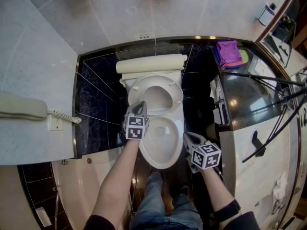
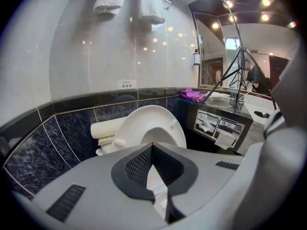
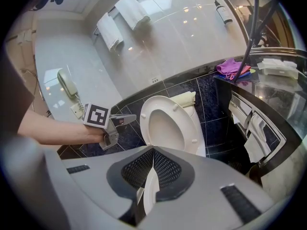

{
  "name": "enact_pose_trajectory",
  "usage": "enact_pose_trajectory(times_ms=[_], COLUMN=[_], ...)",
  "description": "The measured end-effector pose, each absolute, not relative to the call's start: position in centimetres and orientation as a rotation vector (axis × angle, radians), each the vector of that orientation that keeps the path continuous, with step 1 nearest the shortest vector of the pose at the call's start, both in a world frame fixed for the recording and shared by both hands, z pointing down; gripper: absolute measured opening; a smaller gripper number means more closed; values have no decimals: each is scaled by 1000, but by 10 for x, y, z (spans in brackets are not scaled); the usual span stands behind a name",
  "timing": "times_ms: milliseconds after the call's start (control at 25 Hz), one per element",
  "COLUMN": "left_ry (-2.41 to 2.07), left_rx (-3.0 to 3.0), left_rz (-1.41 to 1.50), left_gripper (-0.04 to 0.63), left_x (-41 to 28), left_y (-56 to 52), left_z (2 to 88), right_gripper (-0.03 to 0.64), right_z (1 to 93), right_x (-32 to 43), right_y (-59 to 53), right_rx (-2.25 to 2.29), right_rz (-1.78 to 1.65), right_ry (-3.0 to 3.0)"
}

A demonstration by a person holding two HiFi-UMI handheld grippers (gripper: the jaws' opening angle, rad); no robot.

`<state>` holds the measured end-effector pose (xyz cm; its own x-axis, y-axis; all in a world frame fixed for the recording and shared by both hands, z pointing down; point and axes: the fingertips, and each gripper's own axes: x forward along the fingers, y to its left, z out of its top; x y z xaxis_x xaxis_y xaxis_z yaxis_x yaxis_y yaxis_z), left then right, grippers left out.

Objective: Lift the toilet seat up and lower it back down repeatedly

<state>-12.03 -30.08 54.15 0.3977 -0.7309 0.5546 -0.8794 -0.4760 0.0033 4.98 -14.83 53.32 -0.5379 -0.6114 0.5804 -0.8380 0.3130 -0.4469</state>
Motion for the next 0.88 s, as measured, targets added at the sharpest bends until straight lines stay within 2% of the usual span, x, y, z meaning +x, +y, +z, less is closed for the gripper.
enact_pose_trajectory(times_ms=[440,880], left_ry=[-1467,-1569], left_rx=[2350,2319], left_rz=[688,595], left_gripper=[-8,-8], left_x=[-122,-134], left_y=[-143,11], left_z=[439,374], right_gripper=[18,18], right_z=[463,407], right_x=[62,99], right_y=[-91,-3], right_rx=[1214,1207], right_rz=[822,656], right_ry=[-2356,-2363])
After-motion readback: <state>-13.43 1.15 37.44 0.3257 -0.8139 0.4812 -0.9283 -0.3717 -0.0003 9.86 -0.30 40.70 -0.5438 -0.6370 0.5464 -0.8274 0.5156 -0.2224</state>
